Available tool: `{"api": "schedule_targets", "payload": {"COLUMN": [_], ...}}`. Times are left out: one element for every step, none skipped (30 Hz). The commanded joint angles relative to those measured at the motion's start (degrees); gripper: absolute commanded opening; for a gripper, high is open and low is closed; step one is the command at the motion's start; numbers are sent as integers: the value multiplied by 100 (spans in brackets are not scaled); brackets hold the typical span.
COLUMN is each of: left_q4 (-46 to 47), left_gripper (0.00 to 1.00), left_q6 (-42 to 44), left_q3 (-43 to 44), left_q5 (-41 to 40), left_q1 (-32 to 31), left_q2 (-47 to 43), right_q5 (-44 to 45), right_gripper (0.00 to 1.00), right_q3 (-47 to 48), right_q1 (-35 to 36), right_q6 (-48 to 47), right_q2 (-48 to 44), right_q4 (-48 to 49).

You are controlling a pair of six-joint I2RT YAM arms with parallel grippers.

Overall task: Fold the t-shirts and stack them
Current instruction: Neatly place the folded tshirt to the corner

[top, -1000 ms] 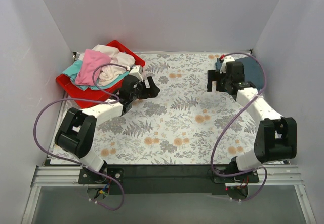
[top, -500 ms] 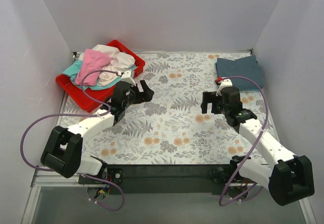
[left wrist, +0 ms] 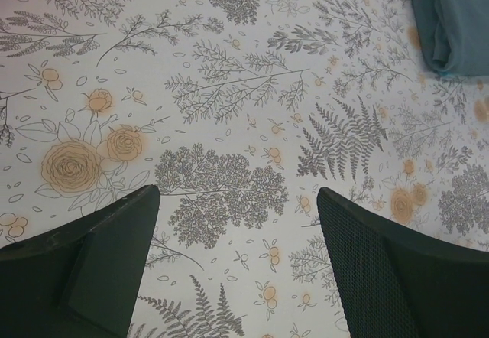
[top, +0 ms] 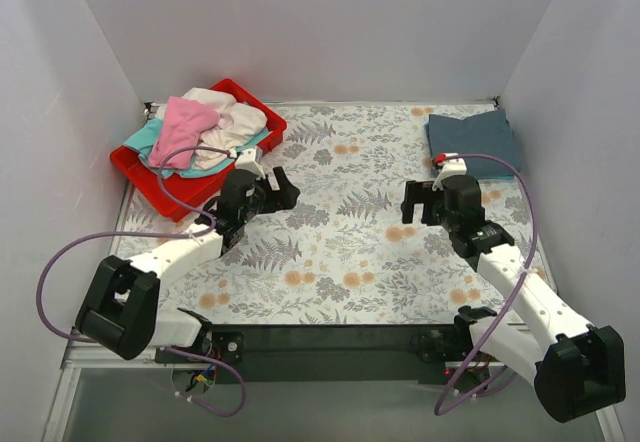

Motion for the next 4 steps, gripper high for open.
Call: {"api": "schedule_targets", "payload": {"left_q4": [130, 139, 130, 113], "left_gripper": [77, 77, 78, 78], "left_q6": [133, 133, 133, 142], "left_q3": [-69, -69, -86, -87], "left_q5": [-177, -212, -238, -273], "left_q1": [-6, -6, -6, -6], "left_q2": [-336, -363, -389, -442], "right_q5": [74, 91, 117, 196], "right_gripper": [98, 98, 98, 98], "right_q3": [-105, -122, -131, -157], "right_q1": [-24, -15, -15, -15], "right_q6": [88, 79, 79, 79], "right_q2": [-265, -344, -380, -415], "right_q4": [166, 157, 157, 148]}}
